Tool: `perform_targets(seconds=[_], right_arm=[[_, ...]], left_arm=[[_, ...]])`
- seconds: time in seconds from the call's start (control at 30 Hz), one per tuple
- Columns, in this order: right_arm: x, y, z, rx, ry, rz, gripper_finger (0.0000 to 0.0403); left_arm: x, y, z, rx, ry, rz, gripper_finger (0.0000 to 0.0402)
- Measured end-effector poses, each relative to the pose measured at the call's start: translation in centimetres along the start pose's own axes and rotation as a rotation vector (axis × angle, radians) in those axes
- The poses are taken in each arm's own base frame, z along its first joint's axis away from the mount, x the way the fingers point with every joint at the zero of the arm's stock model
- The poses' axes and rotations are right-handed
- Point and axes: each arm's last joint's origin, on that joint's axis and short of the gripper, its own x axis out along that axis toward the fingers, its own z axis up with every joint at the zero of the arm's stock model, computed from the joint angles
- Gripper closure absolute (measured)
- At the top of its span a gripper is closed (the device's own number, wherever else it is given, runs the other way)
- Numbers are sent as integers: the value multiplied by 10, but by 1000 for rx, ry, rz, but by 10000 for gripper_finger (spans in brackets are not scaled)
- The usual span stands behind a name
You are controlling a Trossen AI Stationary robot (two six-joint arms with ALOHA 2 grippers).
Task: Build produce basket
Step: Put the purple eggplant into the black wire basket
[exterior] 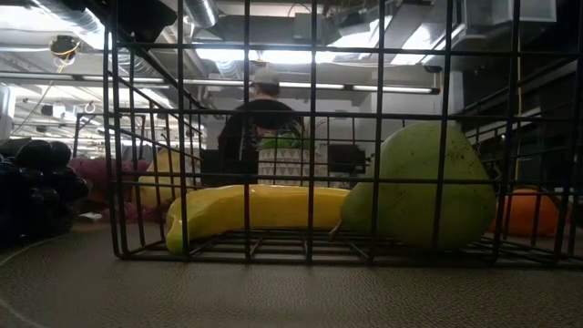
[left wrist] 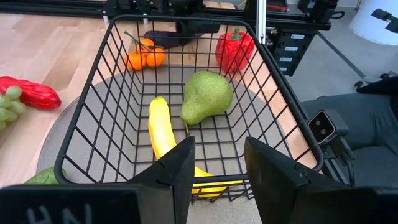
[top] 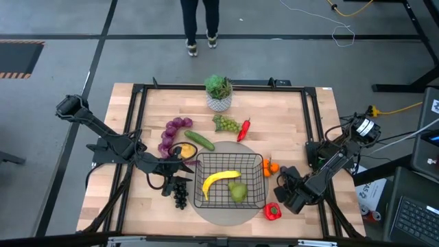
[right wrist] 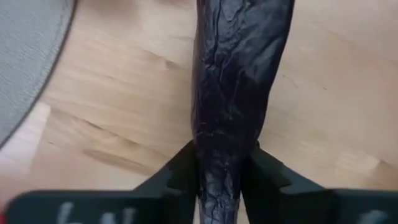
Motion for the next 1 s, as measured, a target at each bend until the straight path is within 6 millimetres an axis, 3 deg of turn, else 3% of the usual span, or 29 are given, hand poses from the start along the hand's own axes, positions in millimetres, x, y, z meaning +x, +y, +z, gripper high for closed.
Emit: perform_targets(seconds=[0.1, 0.3, 0.63, 0.83, 1.0], right_arm=[[0, 0, 1, 0, -23, 5, 356], [-3, 3, 5, -5, -155, 34, 356], [-71, 6, 25, -73, -558, -88, 356], [-105, 22, 29, -190, -768, 65, 356], [-119, 39, 27, -303, -936, 212, 352]], left_arm=[[0, 0, 0, 0, 0, 0, 268], [0, 0, 0, 0, 0, 0, 268], [0, 0, 0, -1, 0, 0, 268], [0, 0, 0, -1, 0, 0, 268], [0, 0, 0, -1, 0, 0, 268]])
